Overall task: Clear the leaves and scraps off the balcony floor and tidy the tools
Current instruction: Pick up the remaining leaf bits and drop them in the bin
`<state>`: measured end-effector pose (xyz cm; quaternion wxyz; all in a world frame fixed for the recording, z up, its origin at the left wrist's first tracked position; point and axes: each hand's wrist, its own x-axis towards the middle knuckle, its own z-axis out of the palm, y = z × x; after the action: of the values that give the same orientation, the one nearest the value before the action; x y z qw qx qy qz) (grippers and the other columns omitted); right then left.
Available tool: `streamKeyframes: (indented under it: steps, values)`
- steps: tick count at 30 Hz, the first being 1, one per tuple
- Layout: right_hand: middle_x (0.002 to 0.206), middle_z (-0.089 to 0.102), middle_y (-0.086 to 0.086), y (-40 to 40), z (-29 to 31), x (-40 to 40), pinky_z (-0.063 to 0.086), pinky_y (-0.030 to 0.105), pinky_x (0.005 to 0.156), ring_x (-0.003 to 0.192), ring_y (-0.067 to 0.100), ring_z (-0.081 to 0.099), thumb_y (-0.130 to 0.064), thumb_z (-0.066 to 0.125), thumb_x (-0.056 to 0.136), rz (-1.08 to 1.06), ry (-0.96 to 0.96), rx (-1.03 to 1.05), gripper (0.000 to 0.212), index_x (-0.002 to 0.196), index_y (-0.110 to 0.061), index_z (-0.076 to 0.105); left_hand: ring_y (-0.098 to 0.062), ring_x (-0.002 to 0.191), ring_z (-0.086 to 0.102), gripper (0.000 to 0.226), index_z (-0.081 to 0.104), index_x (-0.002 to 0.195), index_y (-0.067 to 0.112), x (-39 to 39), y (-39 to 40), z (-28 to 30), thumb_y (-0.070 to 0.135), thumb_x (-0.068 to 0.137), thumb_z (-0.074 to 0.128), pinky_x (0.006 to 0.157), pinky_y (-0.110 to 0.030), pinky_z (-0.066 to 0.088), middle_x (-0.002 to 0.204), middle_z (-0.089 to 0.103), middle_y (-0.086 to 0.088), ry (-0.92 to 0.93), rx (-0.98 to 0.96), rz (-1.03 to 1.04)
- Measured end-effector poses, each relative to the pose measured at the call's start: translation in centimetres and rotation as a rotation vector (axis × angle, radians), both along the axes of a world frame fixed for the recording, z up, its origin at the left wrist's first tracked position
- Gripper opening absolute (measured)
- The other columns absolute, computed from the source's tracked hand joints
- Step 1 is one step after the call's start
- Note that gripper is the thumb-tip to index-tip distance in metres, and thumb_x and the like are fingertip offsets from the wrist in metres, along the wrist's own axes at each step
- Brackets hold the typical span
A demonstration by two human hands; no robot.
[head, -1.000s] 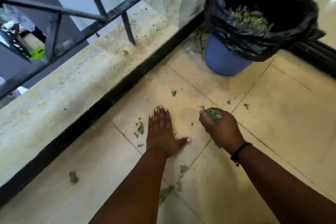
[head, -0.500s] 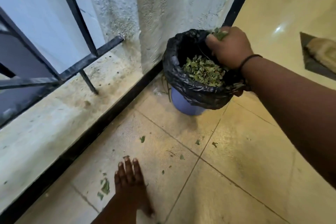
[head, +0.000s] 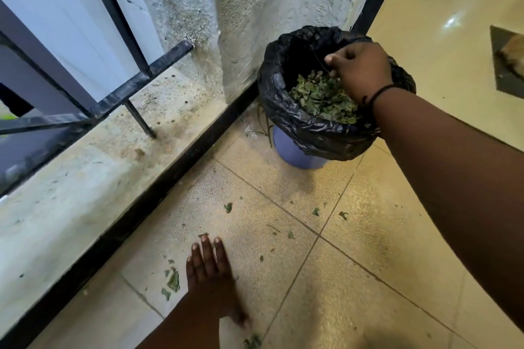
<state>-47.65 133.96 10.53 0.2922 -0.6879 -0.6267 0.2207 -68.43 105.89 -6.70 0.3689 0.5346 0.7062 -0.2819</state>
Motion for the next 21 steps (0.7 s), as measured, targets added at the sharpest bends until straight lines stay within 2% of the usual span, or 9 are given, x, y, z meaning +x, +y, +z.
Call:
streamKeyframes:
  steps: [3, 5, 7, 8, 10, 12, 14, 17, 21]
  values:
    - [0.066, 0.053, 0.0, -2.2, 0.9, -0.2, 0.036, 0.023, 0.059, 0.058, 0.005, 0.047, -0.043, 0.058, 0.093, -0.112, 0.053, 0.25, 0.044, 0.076, -0.002, 0.062, -0.047, 0.127, -0.044, 0.16, -0.047, 0.13, 0.002, -0.4, 0.8, -1.0, 0.055, 0.06, 0.087, 0.109, -0.053, -0.022, 0.13, -0.055, -0.029, -0.031, -0.095, -0.036]
    - [0.075, 0.054, -0.004, -6.2, 0.9, 0.2, 0.037, 0.019, 0.064, 0.068, -0.001, 0.045, -0.04, 0.051, 0.097, -0.204, 0.138, 0.525, 0.033, 0.081, -0.013, 0.06, -0.047, 0.119, -0.049, 0.161, -0.051, 0.125, 0.003, -0.5, 0.7, -1.3, 0.055, 0.06, 0.087, 0.107, -0.056, -0.024, 0.123, -0.059, -0.029, -0.034, -0.141, -0.042]
    - [0.081, 0.049, -0.005, -11.6, -1.8, 1.3, 0.034, 0.011, 0.069, 0.075, -0.007, 0.041, -0.033, 0.047, 0.1, -0.277, 0.166, 0.68, 0.028, 0.086, -0.012, 0.059, -0.046, 0.113, -0.052, 0.161, -0.053, 0.12, 0.003, -0.9, 0.7, -2.1, 0.057, 0.06, 0.086, 0.105, -0.057, -0.025, 0.118, -0.061, -0.029, -0.03, -0.133, -0.043]
    - [0.083, 0.05, -0.003, -14.1, -4.3, 2.5, 0.033, 0.009, 0.072, 0.079, -0.005, 0.042, -0.032, 0.046, 0.1, -0.326, 0.159, 0.644, 0.031, 0.087, -0.008, 0.061, -0.046, 0.111, -0.053, 0.161, -0.054, 0.118, 0.003, -1.0, 0.7, -2.0, 0.058, 0.059, 0.086, 0.103, -0.057, -0.027, 0.115, -0.062, -0.029, -0.035, -0.136, -0.058]
    - [0.097, 0.059, 0.012, -18.4, -10.7, 5.0, 0.037, 0.014, 0.084, 0.097, 0.011, 0.05, -0.045, 0.041, 0.097, -0.427, 0.161, 0.335, 0.048, 0.097, -0.003, 0.064, -0.046, 0.106, -0.056, 0.163, -0.056, 0.114, 0.003, -1.1, 0.3, -2.4, 0.059, 0.057, 0.086, 0.098, -0.055, -0.029, 0.112, -0.064, -0.028, -0.054, -0.115, -0.081]
    - [0.121, 0.058, 0.02, -20.7, -16.9, 7.2, 0.036, 0.033, 0.1, 0.119, 0.03, 0.048, -0.069, 0.026, 0.088, -0.384, 0.066, -0.089, 0.08, 0.116, -0.002, 0.061, -0.045, 0.108, -0.056, 0.163, -0.056, 0.113, 0.004, -1.1, 0.2, -2.5, 0.058, 0.057, 0.087, 0.097, -0.054, -0.03, 0.113, -0.064, -0.027, -0.046, -0.098, -0.084]
    - [0.142, 0.042, 0.026, -21.4, -21.3, 8.0, 0.028, 0.046, 0.11, 0.135, 0.039, 0.034, -0.076, 0.018, 0.083, -0.283, -0.15, -0.323, 0.095, 0.134, 0.0, 0.048, -0.044, 0.113, -0.054, 0.163, -0.056, 0.115, 0.005, -1.1, 0.3, -2.7, 0.058, 0.057, 0.087, 0.098, -0.052, -0.029, 0.117, -0.063, -0.027, -0.045, -0.088, -0.085]
    - [0.156, 0.018, 0.026, -21.0, -23.9, 6.0, 0.011, 0.049, 0.118, 0.145, 0.041, 0.012, -0.07, 0.016, 0.086, -0.142, -0.394, -0.355, 0.093, 0.149, -0.002, 0.024, -0.044, 0.116, -0.052, 0.164, -0.053, 0.12, 0.004, -1.1, 0.2, -3.0, 0.057, 0.056, 0.088, 0.098, -0.052, -0.029, 0.124, -0.06, -0.027, -0.06, -0.089, -0.09]
    - [0.161, 0.005, 0.016, -21.2, -24.7, 0.7, 0.003, 0.043, 0.119, 0.149, 0.032, 0.002, -0.07, 0.017, 0.09, 0.353, -0.506, -0.236, 0.089, 0.154, -0.009, 0.008, -0.044, 0.116, -0.053, 0.166, -0.053, 0.122, 0.004, -1.3, 0.0, -3.5, 0.06, 0.054, 0.087, 0.098, -0.053, -0.03, 0.123, -0.061, -0.027, -0.067, -0.051, -0.099]
